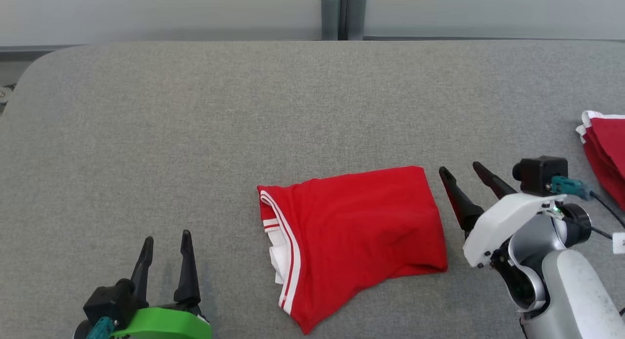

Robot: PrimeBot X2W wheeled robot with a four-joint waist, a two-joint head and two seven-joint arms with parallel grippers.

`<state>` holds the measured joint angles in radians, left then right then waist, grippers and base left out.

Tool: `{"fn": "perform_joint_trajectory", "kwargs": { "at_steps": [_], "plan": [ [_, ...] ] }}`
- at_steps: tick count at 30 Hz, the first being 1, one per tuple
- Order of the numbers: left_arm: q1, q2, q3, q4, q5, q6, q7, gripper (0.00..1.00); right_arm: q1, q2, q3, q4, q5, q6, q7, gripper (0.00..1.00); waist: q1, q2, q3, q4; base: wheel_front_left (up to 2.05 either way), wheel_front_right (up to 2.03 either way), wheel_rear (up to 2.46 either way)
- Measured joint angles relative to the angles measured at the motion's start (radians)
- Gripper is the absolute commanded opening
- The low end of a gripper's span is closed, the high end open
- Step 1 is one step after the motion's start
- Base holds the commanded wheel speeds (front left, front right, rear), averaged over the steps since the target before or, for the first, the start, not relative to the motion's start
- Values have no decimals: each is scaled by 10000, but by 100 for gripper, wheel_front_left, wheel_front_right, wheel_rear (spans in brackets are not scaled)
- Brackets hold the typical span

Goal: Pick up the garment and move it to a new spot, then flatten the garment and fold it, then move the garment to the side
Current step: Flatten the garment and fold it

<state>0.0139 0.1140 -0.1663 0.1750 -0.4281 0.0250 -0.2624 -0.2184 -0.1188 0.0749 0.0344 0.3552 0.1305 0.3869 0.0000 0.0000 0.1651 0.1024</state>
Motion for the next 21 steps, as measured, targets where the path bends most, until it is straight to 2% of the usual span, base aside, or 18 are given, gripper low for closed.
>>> {"fn": "perform_joint_trajectory", "kwargs": {
  "at_steps": [4,13,18,21],
  "plan": [
    [217,-6,146,-73,119,-44,0,100,482,50,-27,359,-593,0,-1988,100,0,0,-329,-91,0,0,0],
    [424,138,370,-84,447,-199,0,100,1205,-286,-209,1486,-2247,2,-5837,100,0,0,-867,-506,0,0,0],
    [695,119,658,-69,711,-303,0,100,1549,-217,-608,2090,-2800,2,-6449,100,-1,0,-1101,-765,0,0,0],
    [796,107,871,-56,951,-428,0,100,1634,-115,-1016,1762,-2951,2,-6483,100,0,0,-1159,-882,0,0,0]
  ]
}}
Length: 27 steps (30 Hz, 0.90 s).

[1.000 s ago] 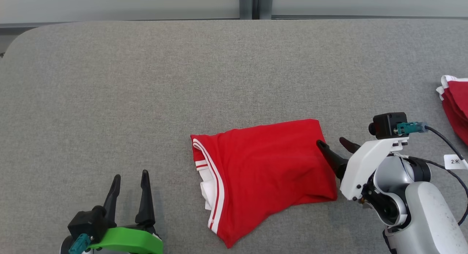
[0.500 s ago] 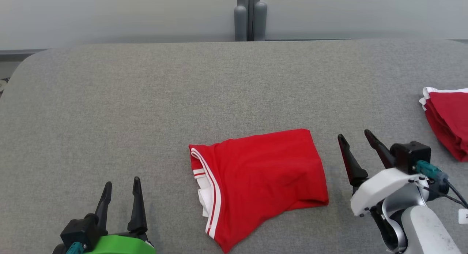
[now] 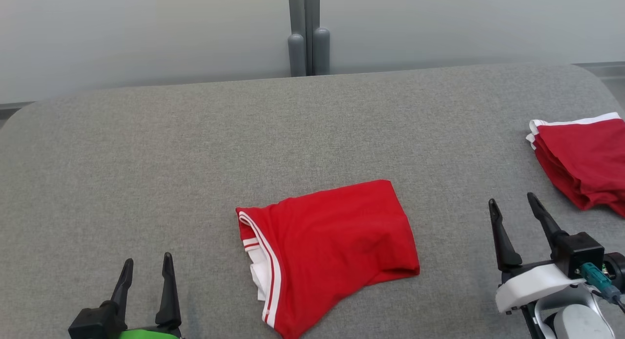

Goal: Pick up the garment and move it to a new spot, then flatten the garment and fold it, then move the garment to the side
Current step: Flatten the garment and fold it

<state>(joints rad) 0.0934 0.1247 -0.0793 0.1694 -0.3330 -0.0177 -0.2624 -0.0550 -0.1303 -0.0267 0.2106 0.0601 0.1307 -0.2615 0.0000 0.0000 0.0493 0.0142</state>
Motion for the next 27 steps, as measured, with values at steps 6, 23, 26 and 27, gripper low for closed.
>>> {"fn": "perform_joint_trajectory", "kwargs": {
  "at_steps": [6,23,26,27],
  "plan": [
    [83,-92,460,157,395,-391,0,100,522,157,-510,-403,-293,0,-2,100,0,0,-92,-85,0,0,0],
    [197,-454,1131,510,1072,-968,0,100,1230,499,-1014,-209,-548,0,-2,100,0,0,-395,-122,0,0,0],
    [195,-493,1166,550,1147,-1024,0,100,1230,523,-1012,-190,-566,0,-2,100,0,0,-421,-144,0,0,0],
    [195,-504,1185,554,1160,-1043,0,100,1230,527,-1014,-186,-577,0,-2,100,0,0,-435,-151,0,0,0]
  ]
}}
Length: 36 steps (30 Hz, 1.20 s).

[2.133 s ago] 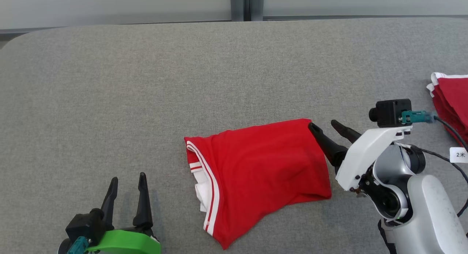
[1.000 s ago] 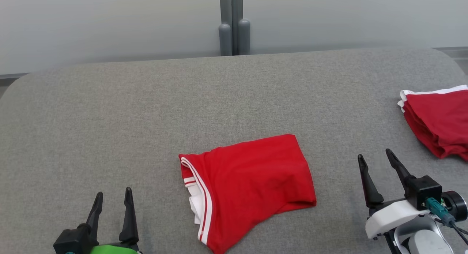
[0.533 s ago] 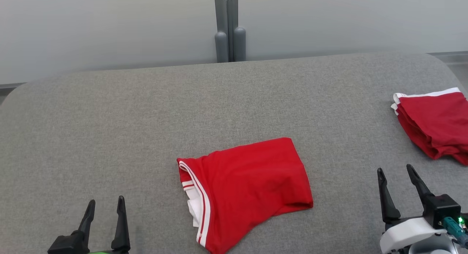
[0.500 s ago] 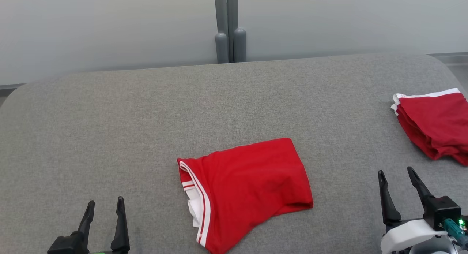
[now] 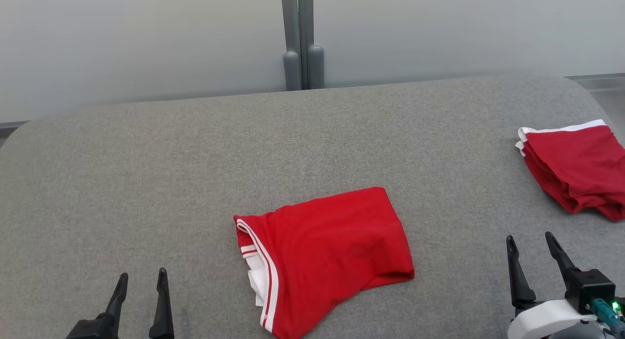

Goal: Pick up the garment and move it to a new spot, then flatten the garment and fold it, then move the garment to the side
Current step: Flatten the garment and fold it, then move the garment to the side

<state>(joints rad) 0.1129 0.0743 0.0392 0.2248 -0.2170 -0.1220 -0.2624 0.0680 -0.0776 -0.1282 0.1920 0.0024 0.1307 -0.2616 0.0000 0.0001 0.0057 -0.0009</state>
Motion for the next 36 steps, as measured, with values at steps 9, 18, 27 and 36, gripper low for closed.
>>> {"fn": "perform_joint_trajectory", "kwargs": {
  "at_steps": [9,18,27,36],
  "plan": [
    [-19,-29,105,38,157,-46,0,100,-1,10,15,-12,-61,0,0,100,0,0,5,32,0,0,0],
    [-19,-56,146,42,186,-59,0,100,-1,12,79,27,-73,0,0,100,0,0,-17,36,0,0,0],
    [-19,-71,67,12,213,-69,0,100,-219,-56,520,546,360,0,-10,100,0,0,33,43,0,0,0],
    [-12,-144,-128,-111,180,-71,0,100,-2131,-861,3369,1499,3250,8,2681,100,0,0,213,142,0,0,0]
  ]
}}
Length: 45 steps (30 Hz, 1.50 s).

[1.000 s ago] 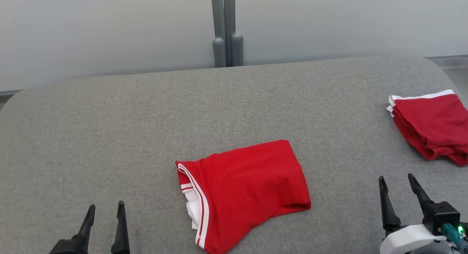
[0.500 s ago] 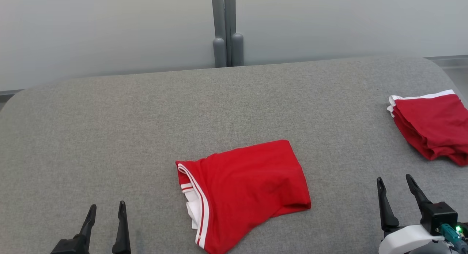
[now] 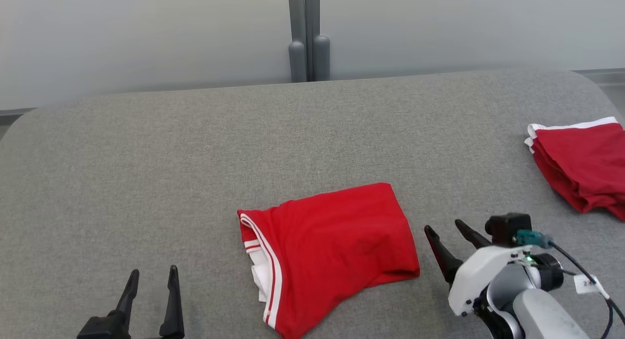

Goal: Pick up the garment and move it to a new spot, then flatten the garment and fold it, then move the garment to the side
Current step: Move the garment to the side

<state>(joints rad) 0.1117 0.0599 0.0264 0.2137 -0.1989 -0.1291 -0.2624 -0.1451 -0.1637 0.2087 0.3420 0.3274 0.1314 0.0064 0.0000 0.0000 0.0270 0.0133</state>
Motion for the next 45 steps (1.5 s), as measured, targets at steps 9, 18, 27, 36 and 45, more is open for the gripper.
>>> {"fn": "perform_joint_trajectory", "kwargs": {
  "at_steps": [9,18,27,36,45],
  "plan": [
    [-143,-52,-307,33,-42,0,0,100,-1349,-59,405,-268,1615,-8,4113,100,0,0,254,330,0,0,0],
    [-374,-73,-357,-2,-102,-2,0,100,-1809,151,167,410,911,-8,5856,100,0,0,499,673,0,0,0],
    [-645,-79,-543,31,-102,-2,0,100,-2460,729,-424,1432,593,-8,6080,100,0,0,931,848,0,0,0],
    [-719,-84,-391,-6,-169,-4,0,100,-2724,882,-460,1611,1344,-4,5724,0,0,0,1052,662,0,0,0],
    [-713,-96,-324,-247,-174,-15,0,100,-2757,113,-892,1296,1730,0,5643,0,0,0,1011,-328,0,0,0]
  ]
}}
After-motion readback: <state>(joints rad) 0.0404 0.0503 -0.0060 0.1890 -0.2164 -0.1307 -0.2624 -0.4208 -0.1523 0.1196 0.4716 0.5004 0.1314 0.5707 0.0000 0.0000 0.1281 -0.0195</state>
